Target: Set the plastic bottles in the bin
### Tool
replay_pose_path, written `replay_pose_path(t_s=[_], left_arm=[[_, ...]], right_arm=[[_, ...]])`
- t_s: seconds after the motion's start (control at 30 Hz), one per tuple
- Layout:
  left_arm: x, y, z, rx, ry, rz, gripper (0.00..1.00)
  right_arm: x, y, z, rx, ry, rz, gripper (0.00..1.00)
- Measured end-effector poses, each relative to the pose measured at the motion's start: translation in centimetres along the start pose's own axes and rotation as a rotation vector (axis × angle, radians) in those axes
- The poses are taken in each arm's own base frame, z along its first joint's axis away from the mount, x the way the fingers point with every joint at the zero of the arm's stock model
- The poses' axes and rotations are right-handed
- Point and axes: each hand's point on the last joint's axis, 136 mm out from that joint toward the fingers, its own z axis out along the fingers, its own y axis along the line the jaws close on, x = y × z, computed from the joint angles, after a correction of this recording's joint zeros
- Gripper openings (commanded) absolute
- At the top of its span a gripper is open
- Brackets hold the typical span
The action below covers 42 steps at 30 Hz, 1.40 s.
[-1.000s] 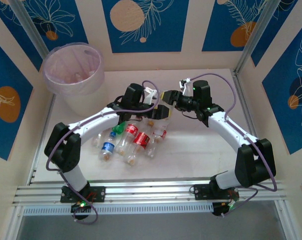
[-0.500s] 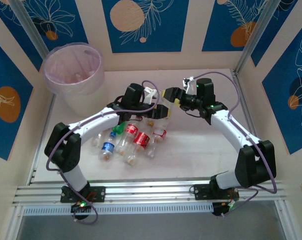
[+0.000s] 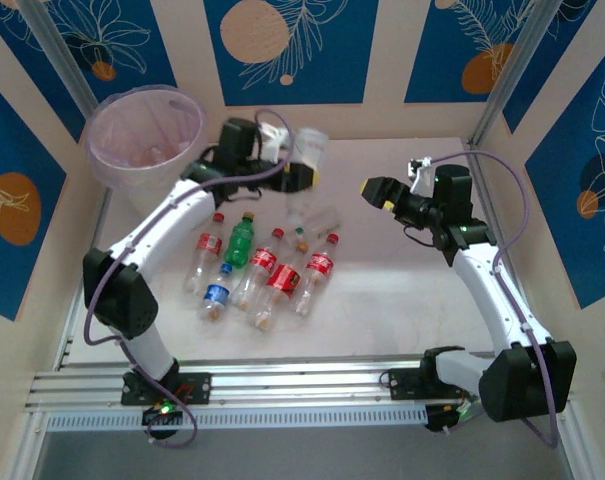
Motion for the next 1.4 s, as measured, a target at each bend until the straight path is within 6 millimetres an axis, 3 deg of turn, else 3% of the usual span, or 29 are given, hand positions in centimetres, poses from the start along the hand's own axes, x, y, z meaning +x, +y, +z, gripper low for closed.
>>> replay_pose_path(t_s=[0.1,0.2,0.33,0.43,0.6,0.8,0.93,1.03,1.2,1.4], left_arm=[[-5.6,0.0,-4.2,-0.040,-0.116,0.055,0.30],[-10.3,1.2,-8.4,-0.104,-0.224,0.088,0.23],[-13.9,4.9,-13.5,-0.221,-0.341,0.069,0.09],[-15.3,9.0,-17.0,-0.334,-0.422,0.019,0.00],[-15.0,16.2,-21.8,-0.536,-0.502,-0.090,0.00],[-13.8,20.6,-26.1,-0.703,-0.511,-0.135,0.00],[-13.2,22.6,-26.4,-0.761,-0.450,-0.126,0.00],[-12.1,24.6,-25.2,-0.774,-0.379,-0.138,0.00],[-8.4,27.7,-22.5,-0.765,-0.233,-0.198,0.04],[-4.6,29.2,-20.2,-0.725,-0.121,-0.249,0.05]], right_arm=[[1.4,-1.6,0.3,0.049,0.031,0.025,0.95],[2.5,-2.6,0.5,0.095,0.057,0.030,0.95],[3.3,-3.0,0.6,0.129,0.079,0.008,0.95],[3.7,-3.2,0.7,0.149,0.086,-0.005,0.94],[4.3,-3.4,1.0,0.171,0.097,-0.023,0.94],[5.2,-4.4,1.2,0.207,0.114,-0.033,0.94],[5.3,-4.8,1.3,0.224,0.118,-0.039,0.94],[5.5,-5.4,1.5,0.240,0.125,-0.037,0.94],[6.2,-6.3,2.0,0.263,0.145,-0.027,0.94],[6.4,-6.7,2.2,0.277,0.152,-0.029,0.94]])
